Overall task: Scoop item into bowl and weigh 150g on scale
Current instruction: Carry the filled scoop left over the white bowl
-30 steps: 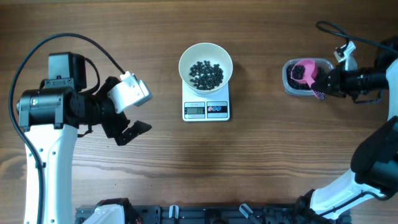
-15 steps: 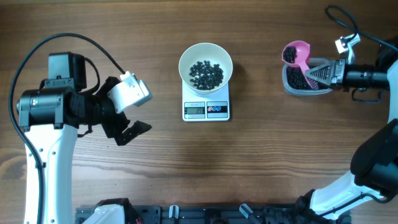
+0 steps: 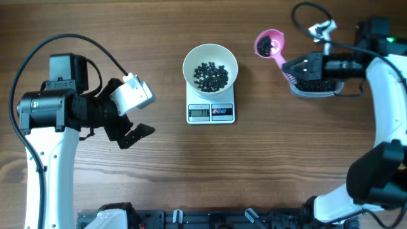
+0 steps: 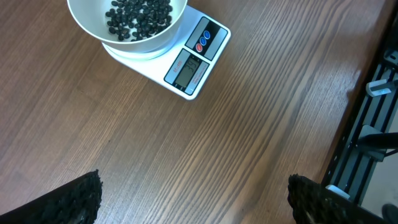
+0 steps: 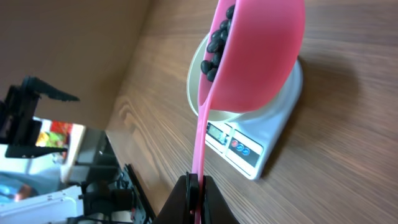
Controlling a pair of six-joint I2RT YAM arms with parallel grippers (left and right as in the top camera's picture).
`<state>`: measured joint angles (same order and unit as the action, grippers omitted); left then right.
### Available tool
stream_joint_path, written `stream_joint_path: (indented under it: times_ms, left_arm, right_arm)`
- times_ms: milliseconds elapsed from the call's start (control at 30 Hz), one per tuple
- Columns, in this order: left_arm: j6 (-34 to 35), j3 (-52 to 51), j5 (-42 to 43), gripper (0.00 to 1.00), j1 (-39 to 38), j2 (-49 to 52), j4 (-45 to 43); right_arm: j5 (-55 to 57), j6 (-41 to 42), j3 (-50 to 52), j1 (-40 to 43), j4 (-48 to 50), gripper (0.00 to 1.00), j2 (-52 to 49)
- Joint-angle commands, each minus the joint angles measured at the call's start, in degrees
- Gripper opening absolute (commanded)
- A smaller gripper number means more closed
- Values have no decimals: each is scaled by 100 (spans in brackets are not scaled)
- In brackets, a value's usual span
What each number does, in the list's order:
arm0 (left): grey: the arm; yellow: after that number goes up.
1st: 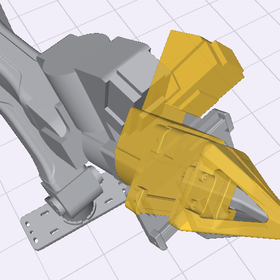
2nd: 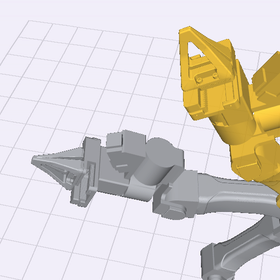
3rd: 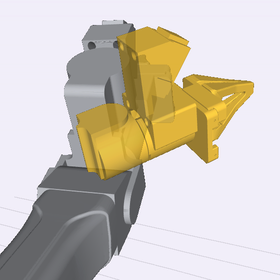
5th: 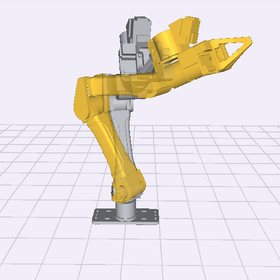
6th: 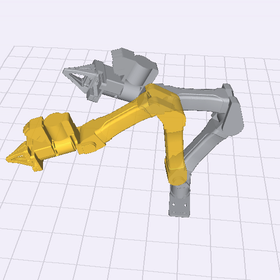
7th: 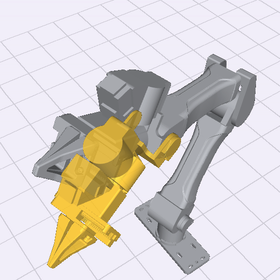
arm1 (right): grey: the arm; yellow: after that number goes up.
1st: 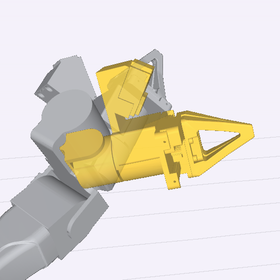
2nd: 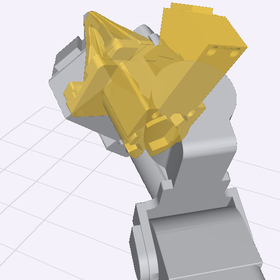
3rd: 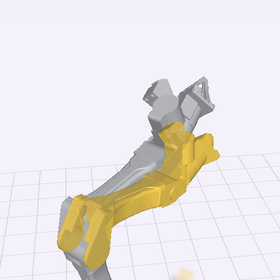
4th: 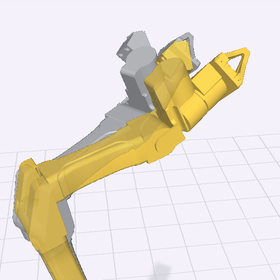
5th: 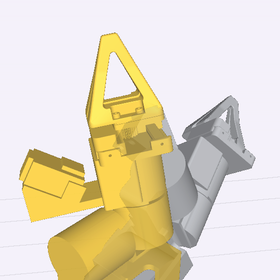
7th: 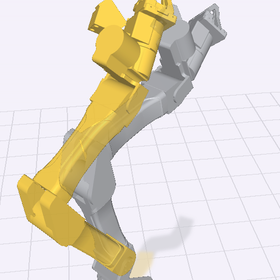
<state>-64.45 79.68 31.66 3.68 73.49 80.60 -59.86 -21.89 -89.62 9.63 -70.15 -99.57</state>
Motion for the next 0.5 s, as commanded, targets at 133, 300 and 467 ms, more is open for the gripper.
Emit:
stream_joint_path:
  times_ms: [133,300,467]
  left_arm:
    - [-116,122,146,100,24,-63,2]
    - [-114,122,146,100,24,-63,2]
    - [-116,122,146,100,24,-63,2]
  right_arm:
    - [350,745,-81,-1043,590,4,299]
    - [743,990,-81,-1602,916,4,295]
    - [1502,1032,-79,-2096,1045,4,293]
